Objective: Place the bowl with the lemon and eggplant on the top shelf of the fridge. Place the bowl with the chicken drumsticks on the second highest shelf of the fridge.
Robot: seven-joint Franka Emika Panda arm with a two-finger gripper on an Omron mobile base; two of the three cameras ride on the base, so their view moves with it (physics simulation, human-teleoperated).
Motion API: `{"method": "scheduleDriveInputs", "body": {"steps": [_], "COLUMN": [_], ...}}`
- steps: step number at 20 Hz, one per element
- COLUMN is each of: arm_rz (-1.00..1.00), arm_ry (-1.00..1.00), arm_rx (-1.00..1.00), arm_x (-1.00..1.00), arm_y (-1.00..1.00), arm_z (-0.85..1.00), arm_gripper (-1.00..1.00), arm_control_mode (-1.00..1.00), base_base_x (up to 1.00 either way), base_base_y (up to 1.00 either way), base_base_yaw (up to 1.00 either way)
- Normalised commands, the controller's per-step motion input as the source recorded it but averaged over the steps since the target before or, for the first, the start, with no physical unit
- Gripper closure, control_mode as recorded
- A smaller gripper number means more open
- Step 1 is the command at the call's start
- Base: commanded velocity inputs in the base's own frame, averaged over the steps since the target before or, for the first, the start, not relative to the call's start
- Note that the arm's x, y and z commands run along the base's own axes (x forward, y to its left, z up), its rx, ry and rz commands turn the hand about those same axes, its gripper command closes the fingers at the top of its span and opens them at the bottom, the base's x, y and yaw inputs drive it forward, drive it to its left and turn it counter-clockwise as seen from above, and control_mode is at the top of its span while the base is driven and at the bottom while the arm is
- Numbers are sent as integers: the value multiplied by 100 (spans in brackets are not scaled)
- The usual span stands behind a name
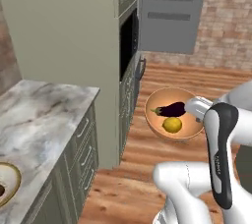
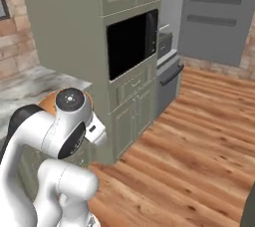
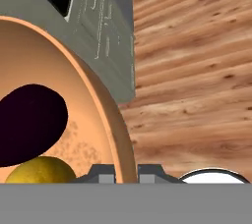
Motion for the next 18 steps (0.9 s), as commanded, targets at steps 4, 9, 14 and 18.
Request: {"method": "scheduleDriveInputs", "body": {"steps": [4, 9, 14, 18], "arm_rz": [0, 0, 0, 0], "arm_ry": [0, 0, 0, 0], "arm_rx": [0, 0, 0, 0], "arm_x": [0, 0, 0, 0], "arm_y": [0, 0, 0, 0], "arm_z": [0, 0, 0, 0], "arm_gripper": [100, 100, 100, 100], "arm_control_mode": [100, 100, 100, 100], "base_base_x": [89, 100, 100, 100], "base_base_y": [-76, -21, 11, 13], "base_base_yaw": [-43, -27, -7, -2]}}
